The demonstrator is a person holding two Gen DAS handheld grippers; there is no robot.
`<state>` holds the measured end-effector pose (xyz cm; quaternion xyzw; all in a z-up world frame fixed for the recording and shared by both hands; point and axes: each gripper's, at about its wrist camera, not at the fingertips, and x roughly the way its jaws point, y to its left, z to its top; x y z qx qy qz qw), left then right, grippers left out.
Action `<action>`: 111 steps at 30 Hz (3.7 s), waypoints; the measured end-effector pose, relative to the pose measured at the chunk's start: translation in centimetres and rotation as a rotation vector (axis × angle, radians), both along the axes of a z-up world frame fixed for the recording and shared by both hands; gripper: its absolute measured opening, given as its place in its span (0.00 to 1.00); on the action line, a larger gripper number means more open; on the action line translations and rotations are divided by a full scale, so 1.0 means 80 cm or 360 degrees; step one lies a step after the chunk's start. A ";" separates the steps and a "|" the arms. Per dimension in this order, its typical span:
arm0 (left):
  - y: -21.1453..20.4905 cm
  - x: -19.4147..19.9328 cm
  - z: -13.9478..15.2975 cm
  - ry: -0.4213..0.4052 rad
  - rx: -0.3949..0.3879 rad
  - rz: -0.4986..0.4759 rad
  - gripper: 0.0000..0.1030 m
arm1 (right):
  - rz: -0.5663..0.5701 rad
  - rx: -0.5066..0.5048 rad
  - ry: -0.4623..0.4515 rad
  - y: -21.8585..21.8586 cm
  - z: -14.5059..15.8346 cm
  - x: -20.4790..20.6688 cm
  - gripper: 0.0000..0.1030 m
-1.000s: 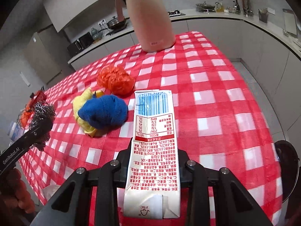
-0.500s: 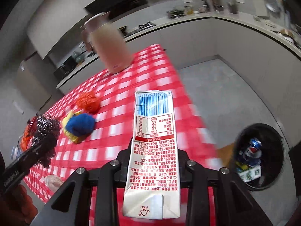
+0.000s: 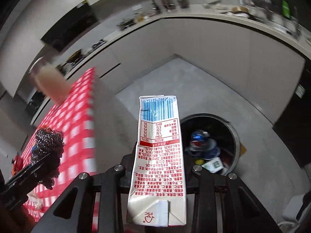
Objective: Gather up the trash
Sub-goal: 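Carry the scrubber and milk carton over the trash bin with both grippers, then open both grippers to drop the scrubber and carton into the bin, then move both grippers back toward the table items, then grasp the white crumpled tissue with the left gripper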
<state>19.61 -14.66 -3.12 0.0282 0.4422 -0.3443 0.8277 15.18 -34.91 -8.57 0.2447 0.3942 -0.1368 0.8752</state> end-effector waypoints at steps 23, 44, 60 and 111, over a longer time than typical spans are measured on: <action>-0.155 0.019 -0.173 0.0214 0.0478 0.0190 0.65 | 0.0142 0.0198 0.0239 -0.157 -0.152 0.056 0.55; -0.060 0.016 -0.040 0.0021 0.0244 0.0338 0.72 | 0.0126 0.0093 0.0016 -0.108 -0.058 0.038 0.66; 0.140 0.011 0.015 -0.0086 0.0202 0.0567 0.72 | 0.0341 0.0036 -0.0148 0.098 0.030 0.047 0.66; 0.420 -0.009 -0.078 0.0074 0.0289 0.1044 0.43 | 0.0904 0.0086 -0.0065 0.399 0.007 0.103 0.66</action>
